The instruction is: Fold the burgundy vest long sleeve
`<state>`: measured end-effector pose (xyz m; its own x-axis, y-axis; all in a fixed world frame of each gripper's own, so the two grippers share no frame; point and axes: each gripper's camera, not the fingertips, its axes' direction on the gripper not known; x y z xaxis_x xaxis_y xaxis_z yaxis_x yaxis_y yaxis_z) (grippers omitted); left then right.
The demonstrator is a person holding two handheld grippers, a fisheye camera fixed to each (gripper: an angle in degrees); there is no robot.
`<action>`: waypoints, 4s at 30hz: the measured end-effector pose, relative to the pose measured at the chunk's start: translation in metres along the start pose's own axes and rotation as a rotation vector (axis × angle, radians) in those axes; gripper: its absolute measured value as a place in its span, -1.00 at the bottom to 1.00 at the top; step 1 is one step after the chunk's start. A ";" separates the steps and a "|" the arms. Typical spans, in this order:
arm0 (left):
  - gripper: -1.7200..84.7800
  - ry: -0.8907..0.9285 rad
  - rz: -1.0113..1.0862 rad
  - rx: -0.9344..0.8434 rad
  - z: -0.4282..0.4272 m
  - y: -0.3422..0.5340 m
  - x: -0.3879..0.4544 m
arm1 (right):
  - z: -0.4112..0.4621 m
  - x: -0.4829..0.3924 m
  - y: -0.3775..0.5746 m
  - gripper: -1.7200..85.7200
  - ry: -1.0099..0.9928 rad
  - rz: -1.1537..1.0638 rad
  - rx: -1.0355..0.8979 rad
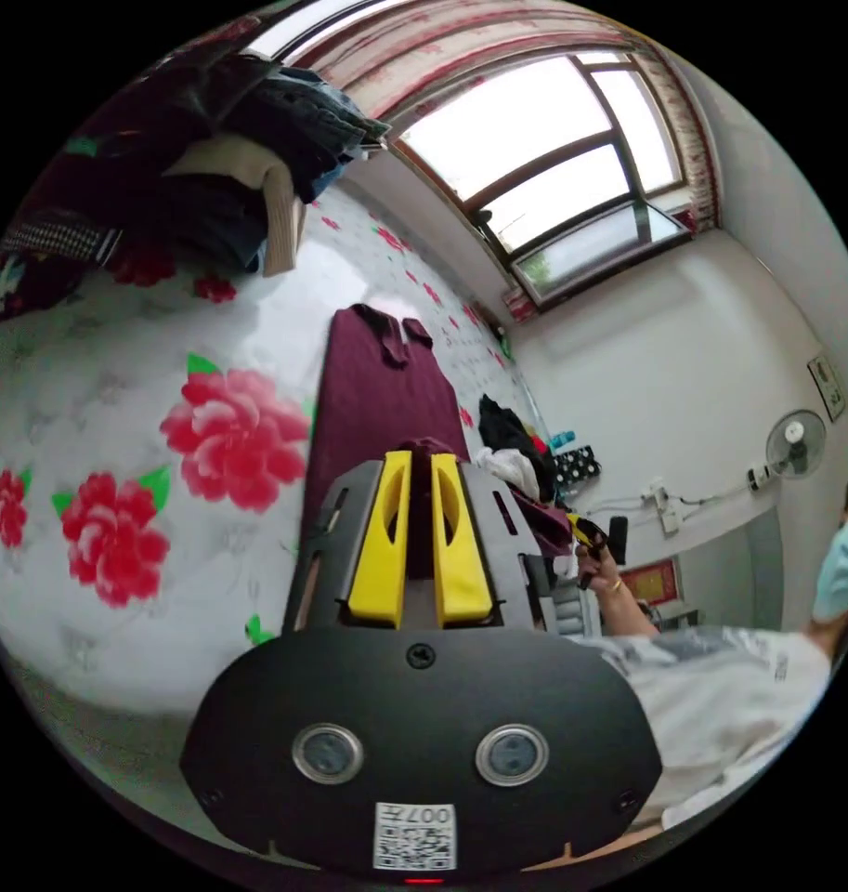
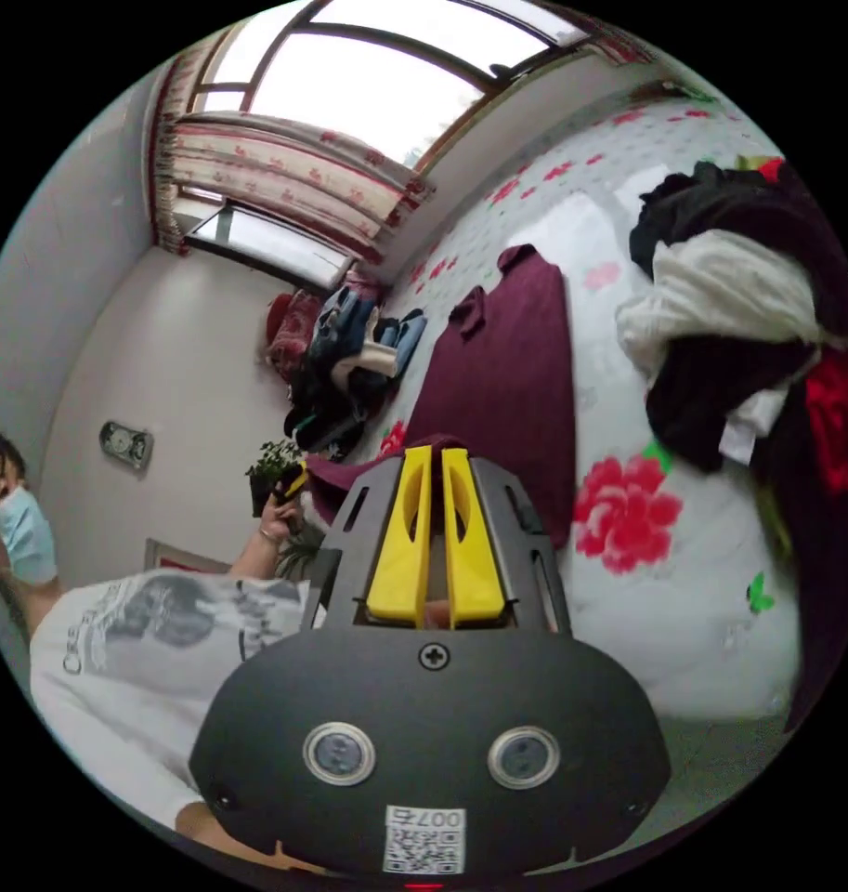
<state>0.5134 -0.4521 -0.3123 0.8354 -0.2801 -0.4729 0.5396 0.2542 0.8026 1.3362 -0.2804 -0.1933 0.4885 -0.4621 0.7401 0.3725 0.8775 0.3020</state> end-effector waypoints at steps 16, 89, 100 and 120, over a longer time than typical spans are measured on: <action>-0.74 -0.276 -0.123 -0.325 0.182 0.048 -0.067 | 0.125 0.102 0.061 -0.82 0.423 0.121 -0.213; -0.59 0.255 0.050 -0.045 0.377 -0.050 -0.102 | 0.534 0.057 -0.232 -0.96 -0.564 0.056 -0.407; -0.98 0.126 -0.114 -0.437 0.410 -0.006 -0.127 | 0.520 0.050 -0.195 -0.88 -0.073 -0.207 -0.491; -0.98 -0.010 -0.175 -0.523 0.429 0.050 -0.110 | 0.520 0.022 -0.271 -0.94 0.467 -0.604 -0.342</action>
<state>0.4033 -0.8056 -0.0640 0.7286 -0.3675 -0.5780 0.6526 0.6286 0.4229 0.8353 -0.4617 0.0537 0.3764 -0.9122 0.1619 0.8574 0.4092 0.3122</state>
